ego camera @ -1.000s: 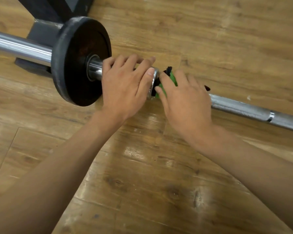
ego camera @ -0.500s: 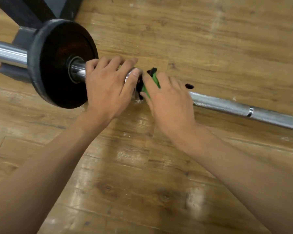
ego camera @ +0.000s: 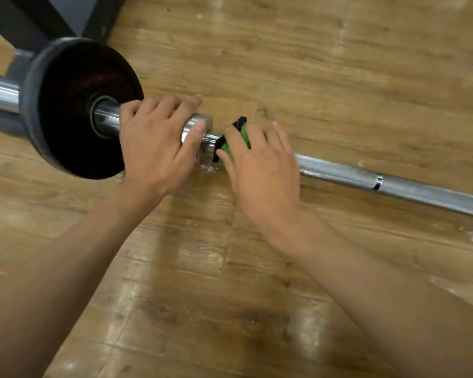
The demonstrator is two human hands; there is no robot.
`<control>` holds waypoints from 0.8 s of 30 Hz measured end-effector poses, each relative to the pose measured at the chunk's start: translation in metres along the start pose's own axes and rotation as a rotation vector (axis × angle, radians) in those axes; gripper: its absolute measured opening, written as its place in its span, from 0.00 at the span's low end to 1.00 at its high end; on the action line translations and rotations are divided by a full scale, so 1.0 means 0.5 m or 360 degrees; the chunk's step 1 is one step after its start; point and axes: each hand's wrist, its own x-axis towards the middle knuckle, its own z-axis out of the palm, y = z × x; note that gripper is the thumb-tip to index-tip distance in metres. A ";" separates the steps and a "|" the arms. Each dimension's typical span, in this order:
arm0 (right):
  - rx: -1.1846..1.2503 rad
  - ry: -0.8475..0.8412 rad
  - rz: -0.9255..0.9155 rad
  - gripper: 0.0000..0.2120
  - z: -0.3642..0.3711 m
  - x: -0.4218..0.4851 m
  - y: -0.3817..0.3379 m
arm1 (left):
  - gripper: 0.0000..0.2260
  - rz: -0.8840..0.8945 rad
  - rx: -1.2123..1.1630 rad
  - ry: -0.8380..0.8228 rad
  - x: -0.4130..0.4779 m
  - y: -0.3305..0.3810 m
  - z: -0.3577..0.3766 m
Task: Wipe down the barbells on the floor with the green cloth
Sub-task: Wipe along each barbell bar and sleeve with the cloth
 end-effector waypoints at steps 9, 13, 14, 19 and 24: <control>-0.0128 0.0082 0.0434 0.17 -0.107 -0.182 0.250 | 0.26 -0.0053 -0.0007 0.0086 -0.035 0.030 0.000; 0.0065 0.0071 0.0319 0.16 -0.038 -0.080 0.036 | 0.28 -0.0026 0.0018 -0.0109 -0.036 0.013 -0.029; 0.0105 0.0043 0.0266 0.17 -0.026 -0.057 0.002 | 0.29 -0.0001 0.0018 -0.0225 -0.035 0.007 -0.042; 0.0564 -0.0115 0.0575 0.20 -0.058 -0.018 -0.030 | 0.30 0.0283 -0.0081 -0.0619 -0.018 -0.032 -0.161; 0.0694 -0.0147 0.0491 0.19 -0.117 0.049 -0.087 | 0.28 0.0463 0.0073 -0.0528 0.029 -0.123 -0.271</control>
